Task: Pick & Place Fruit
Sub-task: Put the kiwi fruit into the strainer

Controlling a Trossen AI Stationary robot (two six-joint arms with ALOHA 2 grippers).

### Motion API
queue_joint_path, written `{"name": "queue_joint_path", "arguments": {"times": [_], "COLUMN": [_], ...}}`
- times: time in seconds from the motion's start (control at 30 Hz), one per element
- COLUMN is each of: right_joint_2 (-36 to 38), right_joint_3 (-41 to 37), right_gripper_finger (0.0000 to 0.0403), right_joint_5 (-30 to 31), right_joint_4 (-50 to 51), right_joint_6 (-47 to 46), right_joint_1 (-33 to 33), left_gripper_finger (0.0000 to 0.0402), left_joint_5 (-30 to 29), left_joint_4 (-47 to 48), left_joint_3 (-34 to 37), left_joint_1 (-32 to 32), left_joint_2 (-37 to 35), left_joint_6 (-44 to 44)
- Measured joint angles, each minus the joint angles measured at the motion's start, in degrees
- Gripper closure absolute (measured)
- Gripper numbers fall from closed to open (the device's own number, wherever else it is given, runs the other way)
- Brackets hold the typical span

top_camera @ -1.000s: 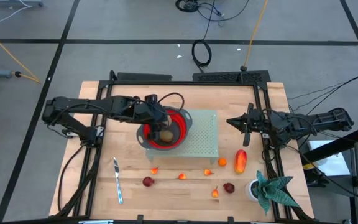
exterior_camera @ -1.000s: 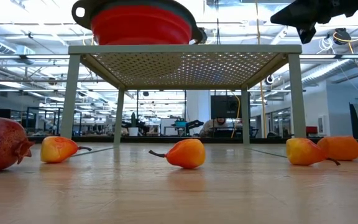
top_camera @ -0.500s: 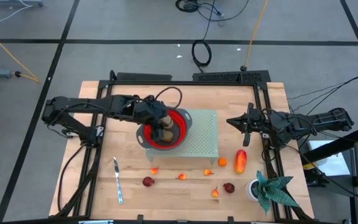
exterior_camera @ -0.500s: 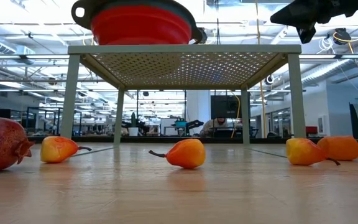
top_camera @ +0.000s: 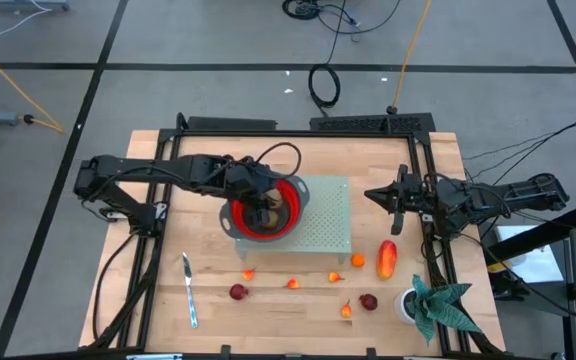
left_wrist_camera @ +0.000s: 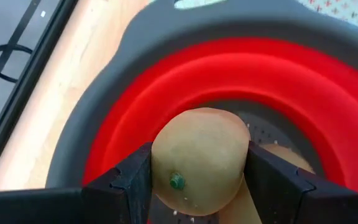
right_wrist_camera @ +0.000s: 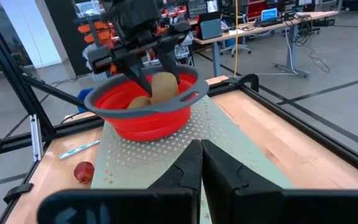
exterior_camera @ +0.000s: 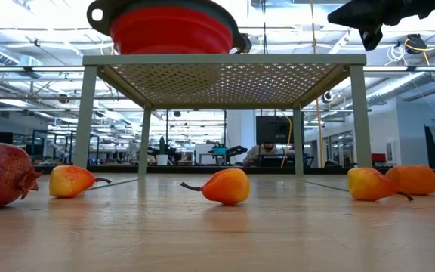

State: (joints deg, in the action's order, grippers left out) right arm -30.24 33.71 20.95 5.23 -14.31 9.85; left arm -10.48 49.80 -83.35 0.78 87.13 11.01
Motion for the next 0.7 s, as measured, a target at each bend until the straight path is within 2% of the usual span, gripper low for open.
{"name": "queue_joint_path", "arguments": {"times": [0.7], "right_joint_2": [-0.1], "right_joint_3": [0.0], "right_gripper_finger": [0.0402], "right_joint_5": [-0.1], "right_joint_4": [-0.4], "right_joint_6": [0.0], "right_joint_1": [0.0], "left_gripper_finger": [0.0181], "left_joint_5": [0.0], "left_joint_4": [0.1], "left_joint_3": [0.0], "left_joint_1": [0.2], "left_joint_2": [-0.1], "left_joint_6": [0.3]}}
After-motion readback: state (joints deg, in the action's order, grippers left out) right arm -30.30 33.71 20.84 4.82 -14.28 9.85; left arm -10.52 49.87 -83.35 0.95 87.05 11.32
